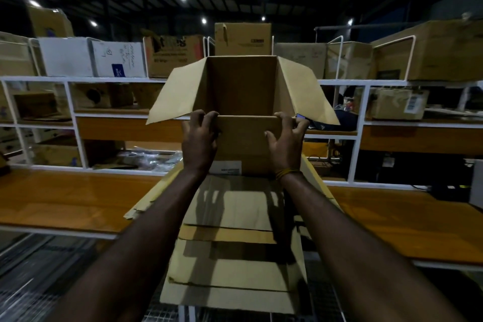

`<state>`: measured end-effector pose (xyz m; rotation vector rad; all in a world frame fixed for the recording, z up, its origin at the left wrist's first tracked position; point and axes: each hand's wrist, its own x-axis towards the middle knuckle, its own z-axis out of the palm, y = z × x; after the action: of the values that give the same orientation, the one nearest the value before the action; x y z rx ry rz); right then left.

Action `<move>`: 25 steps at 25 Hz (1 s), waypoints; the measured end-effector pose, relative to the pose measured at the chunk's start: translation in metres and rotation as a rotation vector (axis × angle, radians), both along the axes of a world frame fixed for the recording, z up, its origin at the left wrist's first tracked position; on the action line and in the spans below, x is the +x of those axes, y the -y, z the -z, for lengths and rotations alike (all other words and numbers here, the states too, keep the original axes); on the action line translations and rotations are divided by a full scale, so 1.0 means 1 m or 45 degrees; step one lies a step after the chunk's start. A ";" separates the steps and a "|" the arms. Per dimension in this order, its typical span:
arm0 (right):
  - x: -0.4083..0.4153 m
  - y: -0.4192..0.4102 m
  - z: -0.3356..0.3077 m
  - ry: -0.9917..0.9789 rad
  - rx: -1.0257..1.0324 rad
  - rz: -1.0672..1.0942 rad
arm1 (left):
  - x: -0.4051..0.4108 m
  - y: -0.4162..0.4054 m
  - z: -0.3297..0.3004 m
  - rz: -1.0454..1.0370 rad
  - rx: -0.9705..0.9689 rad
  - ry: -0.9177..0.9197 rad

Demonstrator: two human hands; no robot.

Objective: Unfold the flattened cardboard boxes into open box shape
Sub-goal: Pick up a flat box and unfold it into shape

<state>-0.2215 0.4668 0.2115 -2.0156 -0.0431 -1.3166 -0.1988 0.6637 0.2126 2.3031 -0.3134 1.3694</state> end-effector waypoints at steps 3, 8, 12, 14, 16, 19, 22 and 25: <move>0.003 0.000 0.001 -0.114 -0.044 0.010 | 0.004 -0.005 0.007 -0.011 0.064 -0.082; 0.018 0.003 0.010 -0.334 -0.049 0.008 | 0.021 -0.013 0.010 0.001 0.168 -0.234; 0.031 0.008 0.023 -0.570 -0.067 0.026 | 0.034 -0.010 0.018 0.010 0.178 -0.442; 0.039 0.011 0.033 -0.707 -0.094 0.027 | 0.046 -0.007 0.027 -0.033 0.158 -0.597; 0.048 0.014 0.048 -0.830 -0.109 -0.002 | 0.058 -0.003 0.036 -0.073 0.188 -0.812; 0.059 0.020 0.072 -1.023 -0.162 -0.016 | 0.071 0.006 0.051 -0.131 0.341 -1.057; 0.065 0.031 0.082 -1.013 -0.283 0.048 | 0.075 0.030 0.059 -0.199 0.336 -1.034; 0.066 0.048 0.083 -0.924 -0.271 0.095 | 0.080 0.064 0.061 -0.121 0.393 -0.957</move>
<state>-0.1555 0.4191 0.1283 -2.5855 0.2378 -0.5713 -0.1189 0.5992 0.1513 2.9144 -0.1763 0.4240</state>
